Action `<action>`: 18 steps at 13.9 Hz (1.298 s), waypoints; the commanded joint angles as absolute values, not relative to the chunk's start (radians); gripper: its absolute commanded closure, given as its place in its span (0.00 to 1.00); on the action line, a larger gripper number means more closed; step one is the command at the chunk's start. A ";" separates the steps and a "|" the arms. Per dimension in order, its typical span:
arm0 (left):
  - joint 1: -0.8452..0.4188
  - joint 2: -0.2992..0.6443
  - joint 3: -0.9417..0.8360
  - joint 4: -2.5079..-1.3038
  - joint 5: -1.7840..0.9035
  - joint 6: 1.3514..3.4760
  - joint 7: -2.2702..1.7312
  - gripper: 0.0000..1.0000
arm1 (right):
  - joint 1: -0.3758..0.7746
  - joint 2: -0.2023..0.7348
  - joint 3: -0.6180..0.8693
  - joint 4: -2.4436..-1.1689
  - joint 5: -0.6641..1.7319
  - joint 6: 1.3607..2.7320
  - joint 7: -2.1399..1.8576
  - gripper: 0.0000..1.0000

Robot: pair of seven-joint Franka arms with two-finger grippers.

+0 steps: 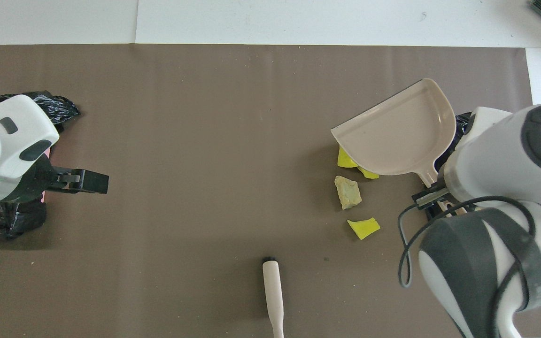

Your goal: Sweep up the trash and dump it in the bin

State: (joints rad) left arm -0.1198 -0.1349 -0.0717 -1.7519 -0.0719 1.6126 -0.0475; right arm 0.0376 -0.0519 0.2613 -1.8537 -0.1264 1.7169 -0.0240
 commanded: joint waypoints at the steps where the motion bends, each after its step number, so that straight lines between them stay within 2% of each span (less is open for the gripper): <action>1: -0.164 -0.121 0.012 -1.723 -0.052 1.597 0.026 0.00 | 0.127 0.061 0.255 -1.798 -0.083 1.784 0.191 1.00; 4: -0.175 -0.101 0.070 -1.695 -0.046 1.588 0.040 0.00 | 0.227 0.190 0.255 -1.746 0.015 1.923 0.463 1.00; 6: -0.158 -0.060 0.071 -1.632 -0.029 1.580 0.041 0.00 | 0.290 0.302 0.255 -1.668 0.023 1.992 0.550 1.00; 9: -0.141 -0.022 0.068 -1.570 -0.014 1.546 0.043 0.00 | 0.351 0.408 0.255 -1.637 0.014 2.112 0.604 1.00; 12: -0.063 0.043 0.013 -1.473 -0.014 1.480 0.051 0.00 | 0.396 0.449 0.252 -1.647 0.006 2.206 0.661 1.00; 15: -0.020 0.029 -0.037 -1.482 -0.020 1.480 0.060 0.00 | 0.387 0.454 0.253 -1.680 0.006 2.212 0.663 0.96; 16: -0.018 0.020 -0.037 -1.492 -0.023 1.477 0.061 0.00 | 0.388 0.456 0.253 -1.686 0.008 2.215 0.661 0.86; 17: -0.018 0.005 -0.035 -1.518 -0.023 1.479 0.063 0.00 | 0.385 0.457 0.253 -1.687 0.009 2.215 0.661 0.65; 18: -0.020 0.000 -0.035 -1.523 -0.023 1.479 0.063 0.00 | 0.385 0.459 0.253 -1.687 0.011 2.227 0.661 0.49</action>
State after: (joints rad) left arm -0.0401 0.0144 -0.0188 -1.5176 -0.0344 1.5028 0.0463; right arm 0.3916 0.4602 0.2500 -1.6791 -0.0033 2.2058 0.6486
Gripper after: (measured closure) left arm 0.000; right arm 0.648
